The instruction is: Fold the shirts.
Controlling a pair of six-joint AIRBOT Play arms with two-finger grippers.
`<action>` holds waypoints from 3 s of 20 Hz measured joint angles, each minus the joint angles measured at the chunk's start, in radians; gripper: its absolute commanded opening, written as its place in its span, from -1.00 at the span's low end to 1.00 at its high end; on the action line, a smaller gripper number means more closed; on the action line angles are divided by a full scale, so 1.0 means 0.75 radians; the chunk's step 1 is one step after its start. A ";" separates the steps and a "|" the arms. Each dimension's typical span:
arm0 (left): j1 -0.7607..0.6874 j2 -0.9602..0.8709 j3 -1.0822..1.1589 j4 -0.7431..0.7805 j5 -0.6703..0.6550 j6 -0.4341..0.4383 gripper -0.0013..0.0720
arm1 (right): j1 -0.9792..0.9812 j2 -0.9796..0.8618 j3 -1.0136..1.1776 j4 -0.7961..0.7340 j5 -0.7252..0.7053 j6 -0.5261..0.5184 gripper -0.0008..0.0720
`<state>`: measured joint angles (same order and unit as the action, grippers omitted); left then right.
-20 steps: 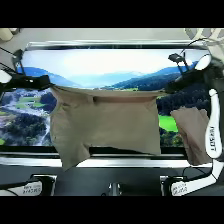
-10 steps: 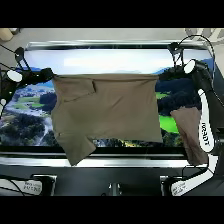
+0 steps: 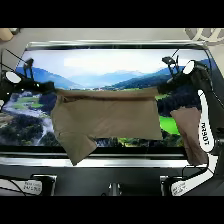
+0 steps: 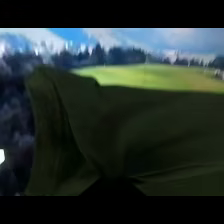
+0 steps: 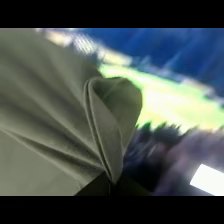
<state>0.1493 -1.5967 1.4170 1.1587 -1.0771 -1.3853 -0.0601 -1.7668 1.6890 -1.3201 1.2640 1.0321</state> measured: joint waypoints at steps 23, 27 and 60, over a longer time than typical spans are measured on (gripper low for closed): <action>0.179 0.623 -1.142 -0.066 -0.253 0.022 0.64 | -0.181 0.398 -0.692 0.062 0.340 -0.085 0.54; 0.127 0.654 -1.250 -0.186 -0.179 0.028 0.46 | -0.181 0.417 -0.737 0.064 0.318 -0.096 0.64; 0.054 0.345 -0.356 -0.223 0.082 0.011 -0.89 | -0.073 0.124 -0.252 0.280 -0.118 -0.122 -0.92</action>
<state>0.1902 -1.3376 1.1500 0.9916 -1.0157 -1.3769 -0.1146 -1.6737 1.5002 -1.1103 1.1755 0.9409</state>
